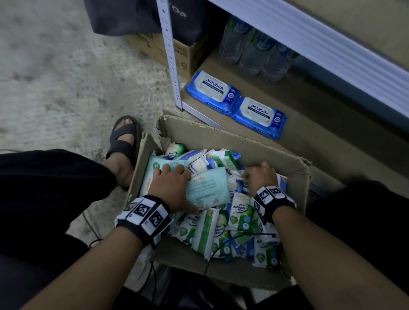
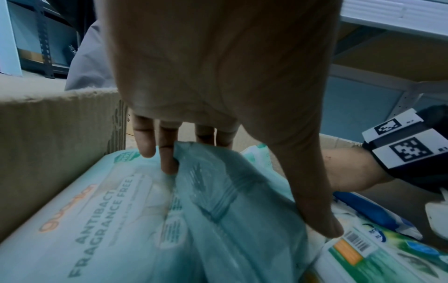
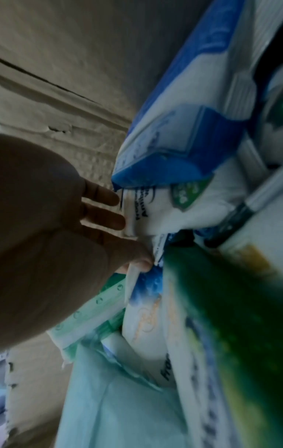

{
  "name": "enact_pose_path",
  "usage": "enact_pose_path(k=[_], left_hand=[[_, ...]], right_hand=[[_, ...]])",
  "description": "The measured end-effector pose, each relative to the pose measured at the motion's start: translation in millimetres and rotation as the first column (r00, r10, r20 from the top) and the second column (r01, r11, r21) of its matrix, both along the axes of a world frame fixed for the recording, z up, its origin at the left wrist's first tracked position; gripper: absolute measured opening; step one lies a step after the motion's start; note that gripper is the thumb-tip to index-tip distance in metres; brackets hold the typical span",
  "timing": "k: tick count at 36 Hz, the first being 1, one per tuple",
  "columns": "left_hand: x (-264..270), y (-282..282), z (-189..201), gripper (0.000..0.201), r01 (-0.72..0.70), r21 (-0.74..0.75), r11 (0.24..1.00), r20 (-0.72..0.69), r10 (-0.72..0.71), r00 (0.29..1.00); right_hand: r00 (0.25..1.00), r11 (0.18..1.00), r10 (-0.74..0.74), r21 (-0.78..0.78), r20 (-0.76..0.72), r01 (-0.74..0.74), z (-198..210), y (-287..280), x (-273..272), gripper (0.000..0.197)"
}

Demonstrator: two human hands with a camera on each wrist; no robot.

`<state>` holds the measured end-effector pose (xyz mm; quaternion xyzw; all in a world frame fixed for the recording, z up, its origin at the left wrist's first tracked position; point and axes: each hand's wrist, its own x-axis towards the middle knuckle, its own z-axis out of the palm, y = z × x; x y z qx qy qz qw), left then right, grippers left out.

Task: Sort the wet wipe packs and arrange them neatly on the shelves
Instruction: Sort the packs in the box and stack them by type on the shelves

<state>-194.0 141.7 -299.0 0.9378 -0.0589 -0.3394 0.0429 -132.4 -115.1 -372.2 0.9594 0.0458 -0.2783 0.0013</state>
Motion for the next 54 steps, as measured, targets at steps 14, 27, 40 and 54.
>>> enact_pose_path(k=[14,27,40,54], left_hand=[[-11,-7,9,0.086,0.004,-0.006,1.0,-0.126,-0.005,0.992],[-30,-38,32,0.127,-0.028,-0.042,0.999,0.007,0.028,1.0],[-39,-67,43,0.121,-0.193,-0.692,0.695,0.199,0.441,0.875],[-35,-44,31,0.107,-0.2,-0.15,0.968,0.152,0.223,0.963]], right_hand=[[0.975,0.923,-0.159,0.373,0.154,0.091,46,-26,-26,0.012],[0.851,0.645,-0.464,0.752,0.246,0.134,118,-28,-70,0.02],[0.646,-0.27,-0.464,0.791,-0.606,0.549,138,7,-92,0.009],[0.459,-0.06,-0.576,0.595,-0.677,0.802,119,0,-98,0.023]])
